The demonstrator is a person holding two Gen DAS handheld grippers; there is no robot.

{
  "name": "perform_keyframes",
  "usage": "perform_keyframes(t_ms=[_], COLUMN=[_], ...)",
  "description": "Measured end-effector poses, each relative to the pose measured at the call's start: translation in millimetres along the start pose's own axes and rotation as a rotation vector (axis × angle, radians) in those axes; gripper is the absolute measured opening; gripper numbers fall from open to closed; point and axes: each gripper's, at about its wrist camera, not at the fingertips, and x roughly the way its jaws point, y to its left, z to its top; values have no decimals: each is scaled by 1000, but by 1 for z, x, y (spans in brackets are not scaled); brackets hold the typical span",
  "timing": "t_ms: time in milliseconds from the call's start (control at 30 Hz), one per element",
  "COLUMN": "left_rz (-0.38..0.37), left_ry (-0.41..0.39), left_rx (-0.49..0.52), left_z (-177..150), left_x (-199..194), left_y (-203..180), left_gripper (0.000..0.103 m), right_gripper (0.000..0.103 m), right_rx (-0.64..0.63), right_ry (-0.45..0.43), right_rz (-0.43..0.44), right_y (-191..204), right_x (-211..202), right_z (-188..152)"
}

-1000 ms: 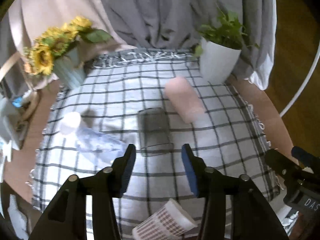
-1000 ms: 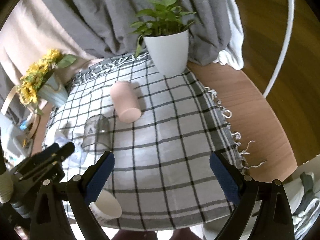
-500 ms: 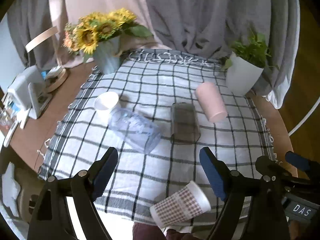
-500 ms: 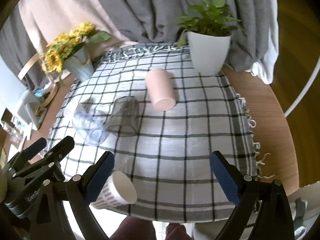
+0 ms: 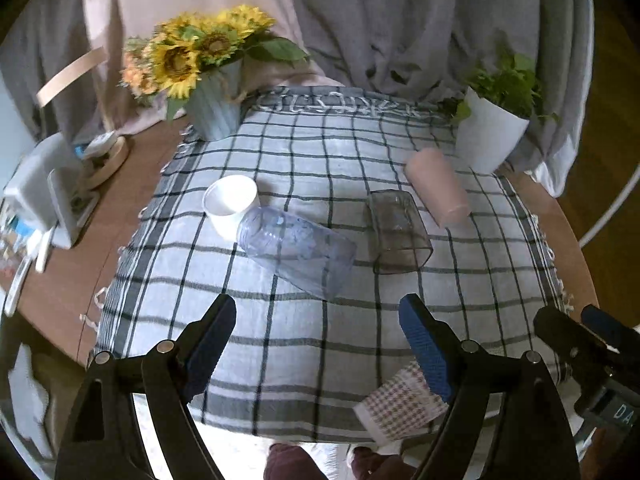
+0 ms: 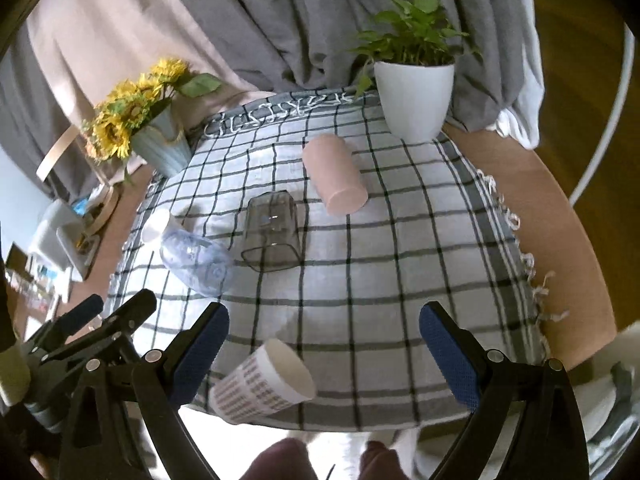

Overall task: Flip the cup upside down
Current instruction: 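Move the right tool toward the houndstooth cup standing on the table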

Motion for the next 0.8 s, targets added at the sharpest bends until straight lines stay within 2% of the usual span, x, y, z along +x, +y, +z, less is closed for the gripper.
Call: perform_keyframes(t_ms=[133,333,500,800], left_rz=[-76,-138,-165,-164], left_ry=[25,21,45,88], left_rx=[100,243,321,420], left_z=[7,10,8,-6], left_x=[7,13,20,35], left_y=[14,31,44,51], left_gripper=[84,84,85,85], right_gripper=[96,96,96,96], right_rx=[97,248,363,507], right_ry=[11,-13,-17,39], right_rz=[-39,-118,-173,-161], right_y=[16,40,55,64], right_x=[4,2,4,26], right_z=[-14,-40,-63,-96])
